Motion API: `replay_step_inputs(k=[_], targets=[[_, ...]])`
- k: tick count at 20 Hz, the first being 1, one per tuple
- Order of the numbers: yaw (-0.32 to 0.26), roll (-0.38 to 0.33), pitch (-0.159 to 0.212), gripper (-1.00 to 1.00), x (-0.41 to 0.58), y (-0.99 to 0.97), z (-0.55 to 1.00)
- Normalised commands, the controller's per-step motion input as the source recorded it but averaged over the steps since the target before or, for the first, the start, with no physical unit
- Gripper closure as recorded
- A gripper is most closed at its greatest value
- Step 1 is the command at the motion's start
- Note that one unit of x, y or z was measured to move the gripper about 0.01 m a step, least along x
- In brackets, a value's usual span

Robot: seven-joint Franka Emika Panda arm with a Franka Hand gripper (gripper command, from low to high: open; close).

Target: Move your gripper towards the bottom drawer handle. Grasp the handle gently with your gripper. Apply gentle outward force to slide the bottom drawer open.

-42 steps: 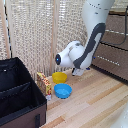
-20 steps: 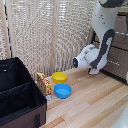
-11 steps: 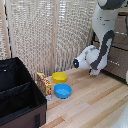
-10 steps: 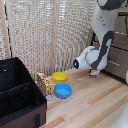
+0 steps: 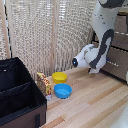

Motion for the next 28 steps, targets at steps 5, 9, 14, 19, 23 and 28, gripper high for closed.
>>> replay_step_inputs(k=[5,9,14,19,23,28], targets=[[-0.113,0.000,0.000,1.00,0.157,0.84,0.00],[-0.099,-0.004,0.000,1.00,0.163,0.89,0.00],[-0.092,-0.011,-0.002,1.00,0.176,0.91,-0.03],[-0.076,-0.006,0.008,-1.00,0.181,0.69,-0.02],[0.000,-0.003,0.018,-1.00,0.099,-0.01,0.11],[0.007,0.007,0.057,-1.00,0.205,-0.01,0.39]])
